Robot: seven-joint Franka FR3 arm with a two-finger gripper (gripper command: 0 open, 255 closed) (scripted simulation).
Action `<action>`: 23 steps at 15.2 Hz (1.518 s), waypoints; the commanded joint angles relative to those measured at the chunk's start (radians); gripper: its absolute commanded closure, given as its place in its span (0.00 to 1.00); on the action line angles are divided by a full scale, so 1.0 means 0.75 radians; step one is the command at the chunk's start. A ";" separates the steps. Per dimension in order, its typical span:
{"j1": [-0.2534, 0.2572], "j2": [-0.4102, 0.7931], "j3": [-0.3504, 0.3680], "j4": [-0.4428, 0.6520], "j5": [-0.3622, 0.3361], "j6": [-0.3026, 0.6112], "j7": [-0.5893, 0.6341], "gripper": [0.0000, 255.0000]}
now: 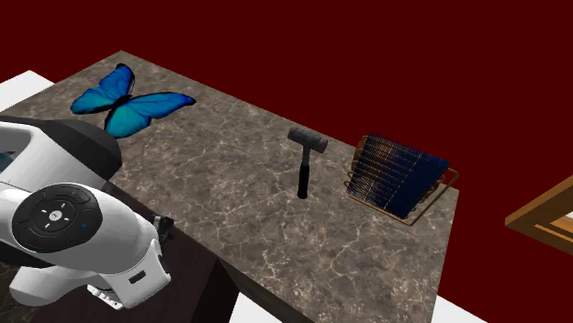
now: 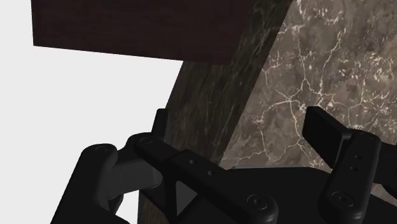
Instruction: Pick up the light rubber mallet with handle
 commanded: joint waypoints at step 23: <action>0.052 0.678 0.640 0.847 0.020 0.119 0.855 0.00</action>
